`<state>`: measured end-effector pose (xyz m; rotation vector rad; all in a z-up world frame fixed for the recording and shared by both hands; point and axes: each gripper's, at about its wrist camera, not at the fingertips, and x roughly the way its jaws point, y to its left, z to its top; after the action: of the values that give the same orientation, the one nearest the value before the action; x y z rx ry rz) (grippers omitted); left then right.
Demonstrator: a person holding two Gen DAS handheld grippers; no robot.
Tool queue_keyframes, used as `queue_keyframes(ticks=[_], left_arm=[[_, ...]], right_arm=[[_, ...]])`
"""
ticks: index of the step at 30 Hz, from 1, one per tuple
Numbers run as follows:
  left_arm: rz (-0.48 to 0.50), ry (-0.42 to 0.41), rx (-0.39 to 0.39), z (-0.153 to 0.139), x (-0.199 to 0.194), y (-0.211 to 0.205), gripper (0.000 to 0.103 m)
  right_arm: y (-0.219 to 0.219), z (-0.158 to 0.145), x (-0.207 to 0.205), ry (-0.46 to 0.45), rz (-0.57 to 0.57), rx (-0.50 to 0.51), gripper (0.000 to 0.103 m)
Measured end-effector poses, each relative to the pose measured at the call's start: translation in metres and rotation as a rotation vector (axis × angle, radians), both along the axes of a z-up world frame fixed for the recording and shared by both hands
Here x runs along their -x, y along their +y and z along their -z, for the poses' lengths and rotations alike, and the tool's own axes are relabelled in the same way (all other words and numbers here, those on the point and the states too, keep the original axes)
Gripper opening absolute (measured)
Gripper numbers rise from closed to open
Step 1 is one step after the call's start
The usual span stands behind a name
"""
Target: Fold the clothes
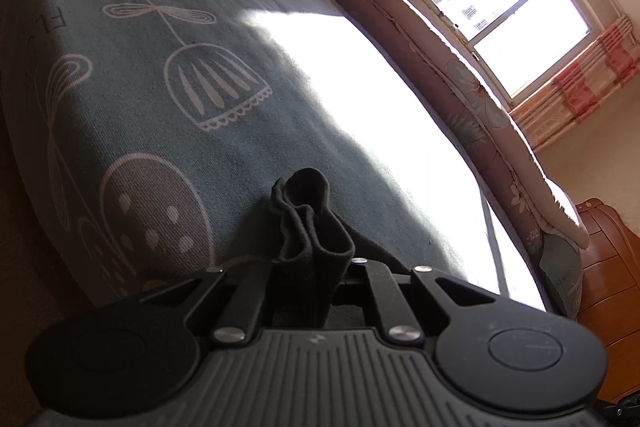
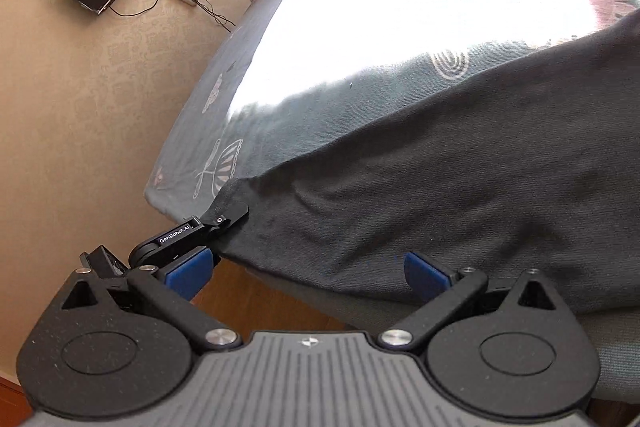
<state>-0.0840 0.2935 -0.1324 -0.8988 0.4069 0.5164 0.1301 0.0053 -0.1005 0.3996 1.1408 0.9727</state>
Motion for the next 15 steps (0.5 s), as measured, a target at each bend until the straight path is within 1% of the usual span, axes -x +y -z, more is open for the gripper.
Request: queue_keyframes(ticks=[4, 12, 15], left_arm=[[0.035, 0.029, -0.065, -0.017, -0.008, -0.009, 0.008], [0.093, 0.096, -0.195, -0.047, -0.032, -0.030, 0.008], [0.111, 0.108, -0.220, -0.054, -0.038, -0.038, 0.008]], right_arm=[[-0.031, -0.002, -0.006, -0.010, 0.068, -0.013, 0.103], [-0.074, -0.006, -0.013, -0.017, 0.181, -0.054, 0.103], [-0.087, -0.007, -0.015, -0.021, 0.212, -0.066, 0.103]])
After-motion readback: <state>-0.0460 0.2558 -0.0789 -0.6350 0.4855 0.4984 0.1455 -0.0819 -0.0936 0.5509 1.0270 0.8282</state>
